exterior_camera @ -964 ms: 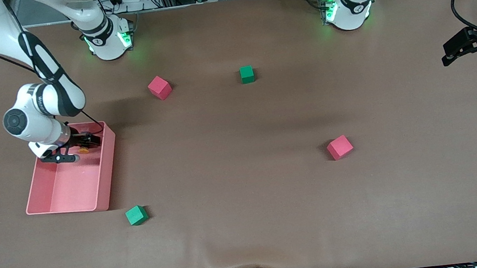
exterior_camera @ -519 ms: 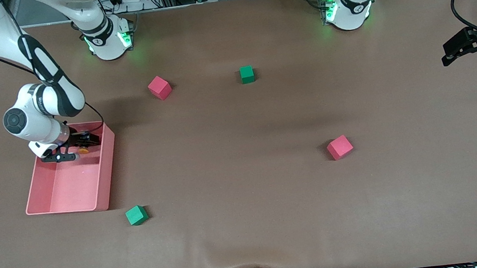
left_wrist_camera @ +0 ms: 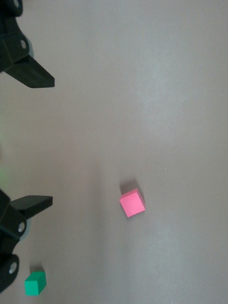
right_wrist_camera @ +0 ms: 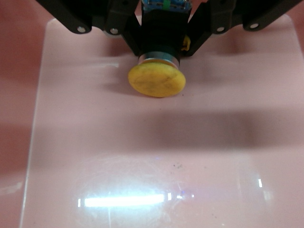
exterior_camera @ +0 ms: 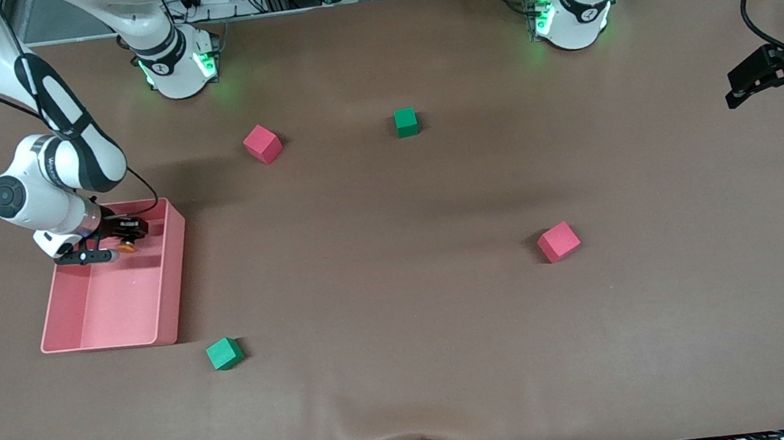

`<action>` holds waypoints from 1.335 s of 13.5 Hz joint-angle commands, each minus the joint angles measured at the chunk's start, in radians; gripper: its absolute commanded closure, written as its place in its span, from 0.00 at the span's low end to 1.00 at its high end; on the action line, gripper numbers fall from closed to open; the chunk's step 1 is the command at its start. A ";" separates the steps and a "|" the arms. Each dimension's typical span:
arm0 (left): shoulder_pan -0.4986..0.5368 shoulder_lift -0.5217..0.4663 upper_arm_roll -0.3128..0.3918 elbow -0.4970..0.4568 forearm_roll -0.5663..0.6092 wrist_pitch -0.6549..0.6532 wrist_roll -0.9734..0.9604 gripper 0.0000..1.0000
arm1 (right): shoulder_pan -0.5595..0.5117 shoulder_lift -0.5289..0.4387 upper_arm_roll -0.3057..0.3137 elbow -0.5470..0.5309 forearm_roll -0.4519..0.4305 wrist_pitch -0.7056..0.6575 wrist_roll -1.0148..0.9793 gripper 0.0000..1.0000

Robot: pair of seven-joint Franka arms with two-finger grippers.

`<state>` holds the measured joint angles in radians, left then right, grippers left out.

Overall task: Place and upright button with both arms
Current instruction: 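Lift the button out of the tray with the right gripper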

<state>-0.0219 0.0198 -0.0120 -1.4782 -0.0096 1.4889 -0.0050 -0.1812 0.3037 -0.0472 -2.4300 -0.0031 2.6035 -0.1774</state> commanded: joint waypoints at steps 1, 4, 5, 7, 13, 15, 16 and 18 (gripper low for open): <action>0.002 0.002 0.000 0.007 -0.015 -0.012 0.019 0.00 | -0.020 -0.011 0.009 -0.005 -0.015 -0.003 -0.075 0.91; 0.005 0.002 0.000 0.006 -0.015 -0.012 0.019 0.00 | -0.034 -0.030 0.009 0.046 -0.015 -0.005 -0.166 0.94; 0.007 0.002 0.000 0.006 -0.015 -0.012 0.019 0.00 | -0.034 -0.041 0.009 0.060 -0.015 -0.011 -0.188 0.94; 0.007 0.002 0.000 0.007 -0.015 -0.012 0.019 0.00 | -0.032 -0.048 0.009 0.116 -0.015 -0.072 -0.221 0.94; 0.010 0.002 0.000 0.006 -0.015 -0.027 0.020 0.00 | 0.035 -0.051 0.015 0.446 -0.014 -0.557 -0.297 0.94; 0.011 0.000 0.000 0.007 -0.015 -0.027 0.023 0.00 | 0.116 -0.051 0.015 0.546 -0.014 -0.675 -0.289 0.93; 0.010 0.002 0.000 0.007 -0.015 -0.027 0.031 0.00 | 0.173 -0.051 0.015 0.580 -0.008 -0.710 -0.284 0.92; 0.005 0.002 0.000 0.010 -0.013 -0.027 0.031 0.00 | 0.334 -0.049 0.015 0.633 -0.003 -0.734 -0.207 0.92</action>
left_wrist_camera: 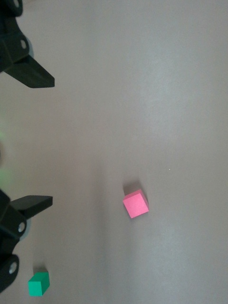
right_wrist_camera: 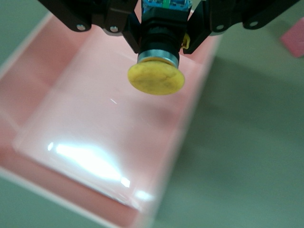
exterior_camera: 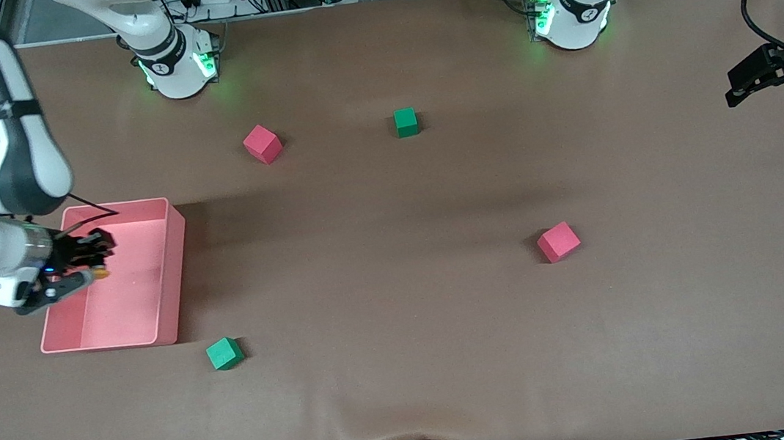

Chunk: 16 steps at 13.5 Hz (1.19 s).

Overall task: Place and upright button with both arms
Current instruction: 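Lift the button out of the tray with the right gripper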

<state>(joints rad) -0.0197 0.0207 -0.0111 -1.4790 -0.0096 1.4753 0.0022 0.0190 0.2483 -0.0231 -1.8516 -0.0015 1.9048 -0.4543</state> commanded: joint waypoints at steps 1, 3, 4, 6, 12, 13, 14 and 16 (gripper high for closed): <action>0.000 0.001 -0.001 0.011 -0.013 -0.013 0.024 0.00 | 0.224 0.014 -0.009 0.086 -0.003 -0.032 0.176 0.92; -0.002 0.001 -0.001 0.009 -0.015 -0.013 0.024 0.00 | 0.394 0.102 -0.009 0.193 -0.005 -0.013 0.386 0.92; -0.002 0.001 -0.001 0.008 -0.015 -0.013 0.025 0.00 | 0.454 0.179 -0.009 0.286 -0.005 -0.013 0.490 0.92; 0.000 -0.001 -0.003 0.006 -0.015 -0.013 0.022 0.00 | 0.541 0.323 -0.009 0.418 -0.011 -0.001 0.688 0.92; 0.000 0.001 -0.001 0.008 -0.015 -0.020 0.024 0.00 | 0.662 0.529 -0.009 0.494 -0.011 0.321 0.976 0.90; 0.000 0.001 -0.001 0.008 -0.015 -0.020 0.024 0.00 | 0.683 0.561 -0.011 0.506 -0.014 0.329 1.032 0.88; 0.000 0.001 -0.003 0.008 -0.015 -0.020 0.024 0.00 | 0.694 0.594 -0.011 0.531 -0.015 0.329 1.074 0.88; 0.003 0.001 -0.003 0.008 -0.016 -0.021 0.024 0.00 | 0.728 0.634 -0.011 0.551 -0.012 0.330 1.140 0.86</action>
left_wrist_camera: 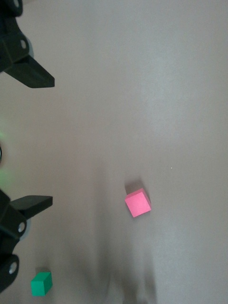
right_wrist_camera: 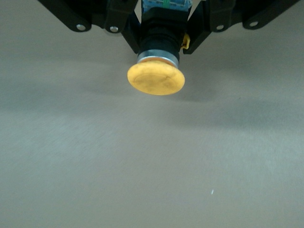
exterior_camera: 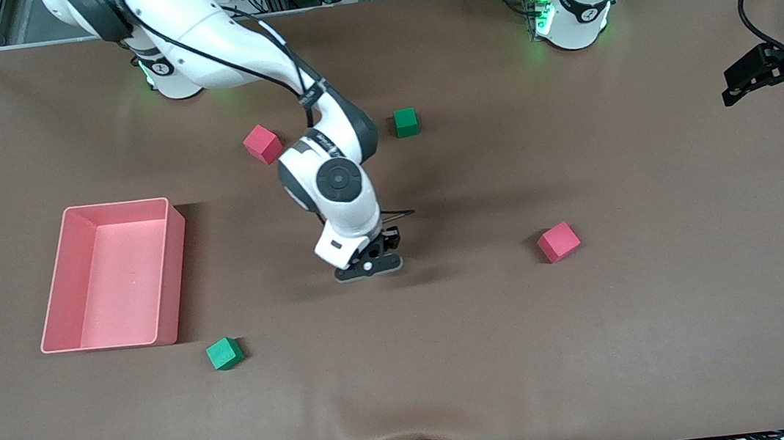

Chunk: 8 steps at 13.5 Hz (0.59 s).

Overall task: Place and upright button with both arms
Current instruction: 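Lower the button onto the table and open the right gripper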

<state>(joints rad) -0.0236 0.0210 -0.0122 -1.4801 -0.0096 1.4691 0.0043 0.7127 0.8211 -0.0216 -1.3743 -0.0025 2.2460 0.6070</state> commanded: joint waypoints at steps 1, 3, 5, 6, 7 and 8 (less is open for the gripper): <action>0.008 -0.001 -0.002 0.009 -0.016 -0.015 0.022 0.00 | 0.043 0.075 -0.012 0.078 -0.011 -0.011 0.115 0.82; 0.007 0.000 -0.002 0.009 -0.016 -0.015 0.022 0.00 | 0.077 0.104 -0.012 0.089 -0.011 0.015 0.143 0.67; 0.004 0.000 -0.002 0.009 -0.016 -0.015 0.020 0.00 | 0.085 0.104 -0.012 0.086 -0.017 0.012 0.152 0.00; 0.004 0.000 -0.002 0.009 -0.016 -0.016 0.020 0.00 | 0.088 0.104 -0.012 0.086 -0.019 0.010 0.151 0.00; 0.004 0.000 -0.002 0.009 -0.016 -0.016 0.022 0.00 | 0.085 0.096 -0.014 0.086 -0.019 0.009 0.149 0.00; 0.005 0.000 -0.002 0.009 -0.016 -0.018 0.022 0.00 | 0.080 0.076 -0.015 0.086 -0.014 0.006 0.149 0.00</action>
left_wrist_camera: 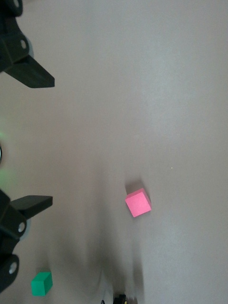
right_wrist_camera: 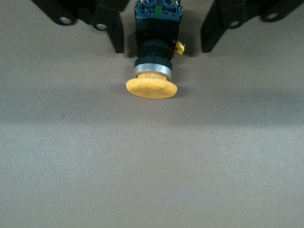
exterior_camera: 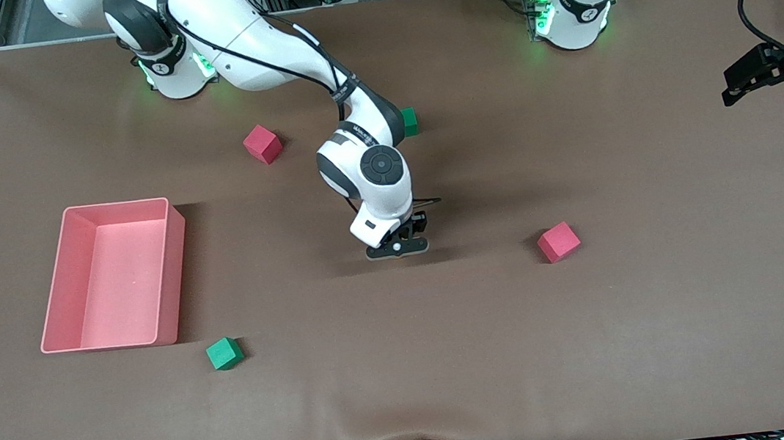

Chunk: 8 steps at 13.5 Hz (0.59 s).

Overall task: Place and upright button with both arms
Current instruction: 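Lower the button onto the table and open the right gripper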

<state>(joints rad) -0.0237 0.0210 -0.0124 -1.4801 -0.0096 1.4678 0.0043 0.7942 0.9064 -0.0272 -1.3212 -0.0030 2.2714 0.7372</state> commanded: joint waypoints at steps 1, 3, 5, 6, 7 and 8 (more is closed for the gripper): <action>0.004 0.000 -0.001 0.009 -0.016 -0.017 0.022 0.00 | -0.010 -0.036 -0.011 0.034 -0.014 -0.048 0.018 0.00; 0.002 0.000 -0.001 0.009 -0.016 -0.017 0.017 0.00 | -0.051 -0.096 -0.016 0.039 -0.014 -0.142 0.007 0.00; -0.007 0.000 -0.001 0.009 -0.018 -0.017 0.014 0.00 | -0.142 -0.200 -0.007 0.030 -0.002 -0.159 -0.010 0.00; -0.007 0.000 -0.001 0.009 -0.018 -0.017 0.014 0.00 | -0.174 -0.237 -0.007 0.028 0.000 -0.200 -0.053 0.00; -0.011 0.000 -0.001 0.007 -0.027 -0.018 0.011 0.00 | -0.220 -0.268 -0.007 0.030 0.000 -0.255 -0.117 0.00; -0.015 0.002 -0.006 0.003 -0.036 -0.033 0.011 0.00 | -0.271 -0.290 -0.007 0.028 0.000 -0.301 -0.198 0.00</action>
<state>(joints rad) -0.0318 0.0212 -0.0162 -1.4809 -0.0226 1.4612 0.0043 0.6070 0.6786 -0.0586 -1.2576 -0.0026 2.0303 0.6401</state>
